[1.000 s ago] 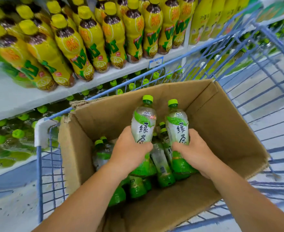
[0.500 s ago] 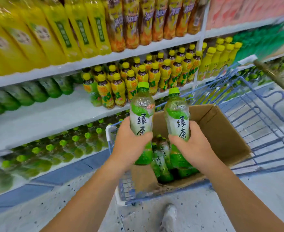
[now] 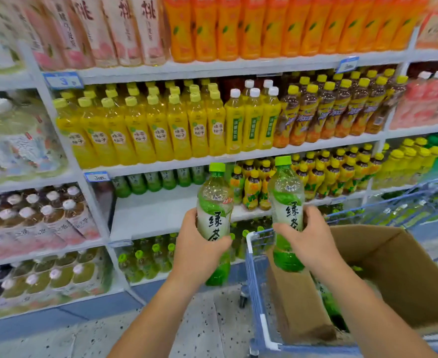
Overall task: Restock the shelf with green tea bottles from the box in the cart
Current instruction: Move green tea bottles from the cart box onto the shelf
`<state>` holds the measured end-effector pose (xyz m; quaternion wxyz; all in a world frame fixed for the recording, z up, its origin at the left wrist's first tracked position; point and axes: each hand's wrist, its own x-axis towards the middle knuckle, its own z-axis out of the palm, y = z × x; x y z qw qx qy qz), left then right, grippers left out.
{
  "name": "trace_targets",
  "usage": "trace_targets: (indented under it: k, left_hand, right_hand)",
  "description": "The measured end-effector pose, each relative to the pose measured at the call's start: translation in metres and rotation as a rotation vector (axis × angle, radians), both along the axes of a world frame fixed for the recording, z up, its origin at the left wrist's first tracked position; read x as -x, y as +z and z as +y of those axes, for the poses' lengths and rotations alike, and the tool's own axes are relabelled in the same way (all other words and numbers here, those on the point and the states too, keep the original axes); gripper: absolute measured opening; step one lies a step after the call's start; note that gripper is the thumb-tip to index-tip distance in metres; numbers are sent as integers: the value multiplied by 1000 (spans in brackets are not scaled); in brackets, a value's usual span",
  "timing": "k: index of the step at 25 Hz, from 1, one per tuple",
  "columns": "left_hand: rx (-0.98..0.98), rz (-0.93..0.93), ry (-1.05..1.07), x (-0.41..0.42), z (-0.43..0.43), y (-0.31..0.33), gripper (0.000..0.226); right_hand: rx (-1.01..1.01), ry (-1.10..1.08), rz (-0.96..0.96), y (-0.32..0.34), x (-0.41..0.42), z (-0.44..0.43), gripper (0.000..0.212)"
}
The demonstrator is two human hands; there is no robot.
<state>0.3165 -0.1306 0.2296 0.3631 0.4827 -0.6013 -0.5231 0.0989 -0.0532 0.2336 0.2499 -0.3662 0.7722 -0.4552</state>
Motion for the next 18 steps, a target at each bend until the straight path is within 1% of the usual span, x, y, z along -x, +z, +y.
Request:
trace_targets:
  k: [3, 7, 13, 16, 18]
  left_hand:
    - [-9, 1, 64, -39, -26, 5, 56]
    - [-12, -10, 103, -66, -65, -3, 54]
    - [-90, -26, 141, -62, -116, -32, 52]
    - [-105, -65, 177, -58, -135, -49, 49]
    - [-126, -100, 195, -55, -145, -61, 51]
  right_hand:
    - [-2, 35, -19, 5, -31, -35, 35]
    - [-1, 60, -48, -4, -57, -76, 35]
    - [-37, 152, -77, -49, -71, -146, 36]
    - [-90, 198, -106, -72, -70, -174, 46]
    - [-123, 224, -113, -84, -67, -188, 43]
